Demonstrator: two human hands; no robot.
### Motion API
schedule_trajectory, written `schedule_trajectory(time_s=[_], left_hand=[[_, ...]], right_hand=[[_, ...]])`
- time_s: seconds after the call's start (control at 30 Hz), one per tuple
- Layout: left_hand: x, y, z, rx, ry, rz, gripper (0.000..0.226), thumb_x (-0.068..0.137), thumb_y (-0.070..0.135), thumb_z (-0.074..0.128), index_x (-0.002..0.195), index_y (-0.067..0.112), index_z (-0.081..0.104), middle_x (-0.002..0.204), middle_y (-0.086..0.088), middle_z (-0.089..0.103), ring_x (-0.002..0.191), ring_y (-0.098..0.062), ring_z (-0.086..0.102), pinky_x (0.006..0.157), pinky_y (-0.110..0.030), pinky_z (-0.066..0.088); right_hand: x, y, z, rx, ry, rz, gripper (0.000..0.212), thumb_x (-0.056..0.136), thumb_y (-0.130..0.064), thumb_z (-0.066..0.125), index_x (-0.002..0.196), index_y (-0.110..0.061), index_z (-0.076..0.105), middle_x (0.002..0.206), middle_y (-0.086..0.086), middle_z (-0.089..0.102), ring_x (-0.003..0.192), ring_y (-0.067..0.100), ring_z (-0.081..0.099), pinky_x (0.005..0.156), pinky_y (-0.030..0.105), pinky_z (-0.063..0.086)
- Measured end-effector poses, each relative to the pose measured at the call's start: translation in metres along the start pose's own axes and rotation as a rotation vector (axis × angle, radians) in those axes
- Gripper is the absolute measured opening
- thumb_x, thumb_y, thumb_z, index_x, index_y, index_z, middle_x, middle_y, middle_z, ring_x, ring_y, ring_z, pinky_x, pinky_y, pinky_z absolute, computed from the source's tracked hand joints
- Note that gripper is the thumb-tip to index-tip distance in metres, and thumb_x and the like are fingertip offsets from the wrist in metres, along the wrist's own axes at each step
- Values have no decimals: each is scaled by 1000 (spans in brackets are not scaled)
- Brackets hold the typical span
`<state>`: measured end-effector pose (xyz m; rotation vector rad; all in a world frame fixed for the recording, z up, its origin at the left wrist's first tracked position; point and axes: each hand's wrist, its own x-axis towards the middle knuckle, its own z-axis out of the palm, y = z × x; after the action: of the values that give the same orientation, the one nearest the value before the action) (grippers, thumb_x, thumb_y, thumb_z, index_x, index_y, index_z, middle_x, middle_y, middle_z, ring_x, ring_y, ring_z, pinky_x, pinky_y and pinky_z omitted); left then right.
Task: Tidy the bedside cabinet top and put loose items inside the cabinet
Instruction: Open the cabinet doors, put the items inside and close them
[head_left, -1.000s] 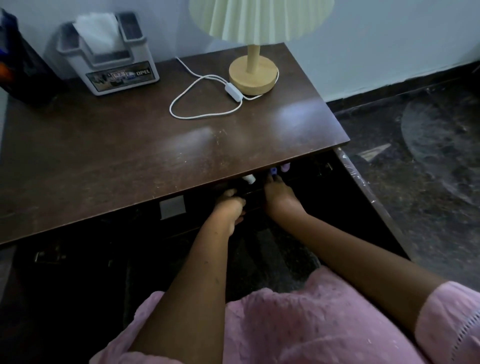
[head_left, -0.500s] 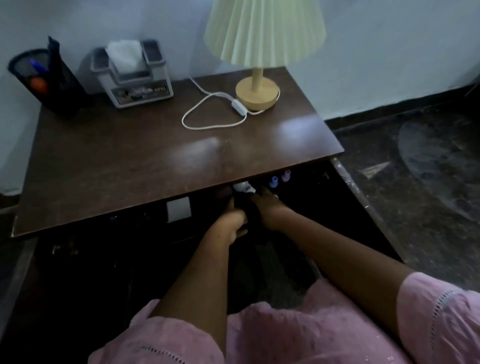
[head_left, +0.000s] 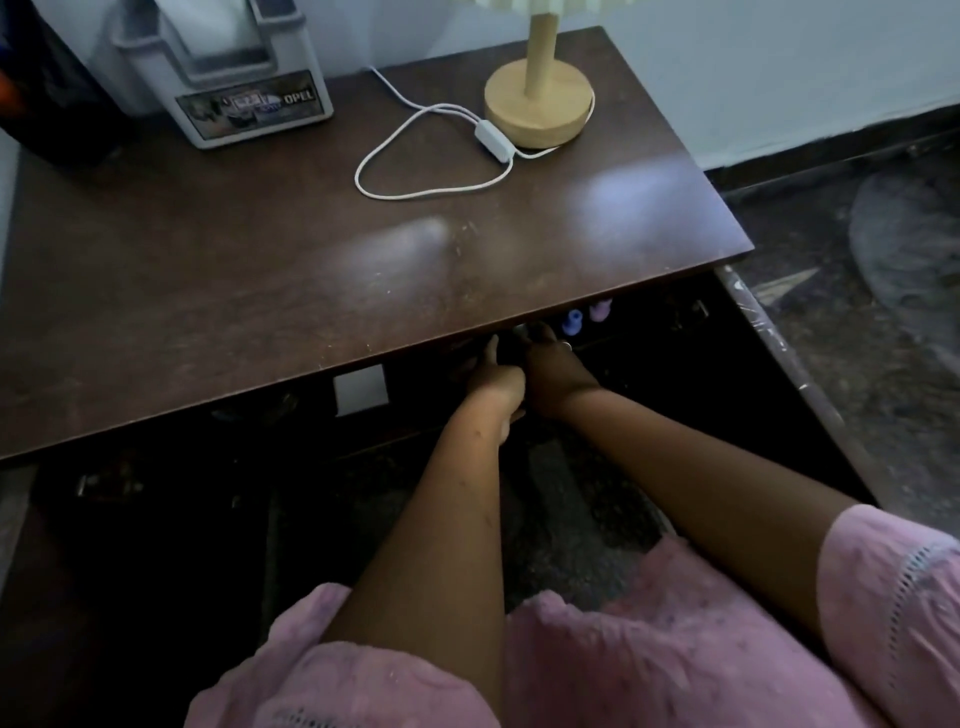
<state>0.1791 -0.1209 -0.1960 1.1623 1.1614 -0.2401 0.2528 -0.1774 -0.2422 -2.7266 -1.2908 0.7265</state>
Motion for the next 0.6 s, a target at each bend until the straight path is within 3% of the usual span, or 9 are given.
schedule_trajectory(time_s=[0.27,0.4,0.6], left_hand=[[-10,4,-5,-41,15,8,64,97,7,35,147,42,16,145,-8,42,117,-28,54,81,-38,49],[-20,4,-8,-34,32,13,62,98,9,35,147,41,17,143,-7,44,112,-27,55,83,-38,49],[-38,0,-14,4,12,13,56,100,12,30,148,37,16,144,-6,44,114,-26,55,81,-36,46]], right_hand=[[-7,-5,-7,88,-22,41,64,90,-21,54,148,-21,25,156,13,11,133,41,33,103,45,39],[-11,-9,-8,103,-44,28,72,88,-20,56,149,-25,17,159,10,8,140,40,22,105,48,38],[-18,-18,-15,74,-90,28,72,86,-23,59,147,-31,21,159,7,5,140,42,20,105,50,37]])
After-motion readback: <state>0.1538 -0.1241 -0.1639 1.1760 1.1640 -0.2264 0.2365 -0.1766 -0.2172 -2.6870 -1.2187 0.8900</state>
